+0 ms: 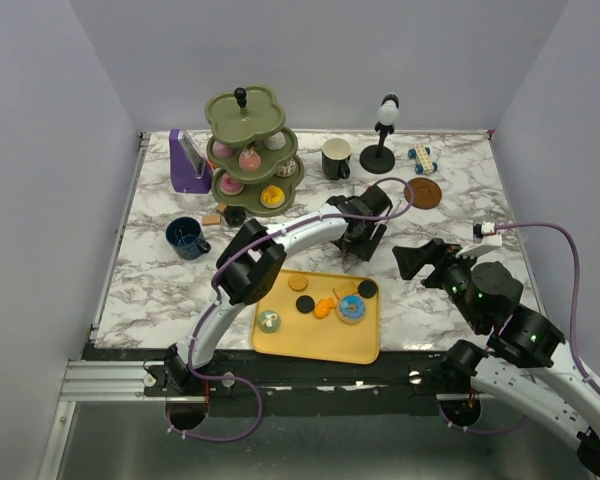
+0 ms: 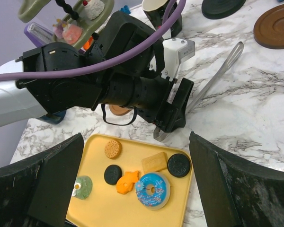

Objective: Serve the afternoon tea
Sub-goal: Pick up the clamp from the center of the board.

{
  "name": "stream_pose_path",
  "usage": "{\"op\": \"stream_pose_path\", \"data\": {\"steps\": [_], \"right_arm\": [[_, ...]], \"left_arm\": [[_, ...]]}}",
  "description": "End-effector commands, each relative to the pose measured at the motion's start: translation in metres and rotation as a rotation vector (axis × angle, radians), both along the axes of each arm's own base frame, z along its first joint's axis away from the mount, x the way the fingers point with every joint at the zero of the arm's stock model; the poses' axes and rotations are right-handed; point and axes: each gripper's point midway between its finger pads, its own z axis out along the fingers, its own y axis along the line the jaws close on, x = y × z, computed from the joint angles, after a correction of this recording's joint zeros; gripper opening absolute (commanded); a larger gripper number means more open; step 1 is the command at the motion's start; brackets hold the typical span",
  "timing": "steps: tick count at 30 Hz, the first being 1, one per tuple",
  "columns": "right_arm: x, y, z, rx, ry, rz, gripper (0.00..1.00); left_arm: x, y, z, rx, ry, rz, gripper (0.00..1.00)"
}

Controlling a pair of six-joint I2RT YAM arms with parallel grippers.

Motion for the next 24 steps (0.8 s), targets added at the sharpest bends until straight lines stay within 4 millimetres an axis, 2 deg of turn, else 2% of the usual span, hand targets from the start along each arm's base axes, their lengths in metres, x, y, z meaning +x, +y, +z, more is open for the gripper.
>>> {"op": "stream_pose_path", "data": {"steps": [1,4,5,13,17,24], "right_arm": [[0.0013,-0.0006,-0.0105,-0.020,0.022,-0.012,1.00],[0.0016,-0.0002,-0.0120,-0.024,0.025,-0.012,1.00],[0.0017,-0.0002,-0.0119,-0.024,0.024,-0.012,1.00],[0.0023,0.0007,-0.0127,-0.026,0.025,-0.010,1.00],[0.0024,0.0007,-0.0127,-0.028,0.023,-0.009,1.00],[0.0018,0.0001,-0.0123,-0.026,0.020,-0.009,1.00]], "left_arm": [[-0.0035,0.0151,-0.0292,0.065,0.002,0.068,0.82],[-0.0019,0.0162,-0.0296,0.065,-0.014,0.089,0.88],[-0.0009,0.0168,-0.0298,0.065,-0.019,0.096,0.97],[-0.0007,0.0124,-0.0319,0.113,-0.048,0.077,0.98],[-0.0024,0.0094,-0.0347,0.131,-0.046,0.057,0.90],[-0.0031,0.0110,-0.0331,0.109,-0.061,0.061,0.67]]}}
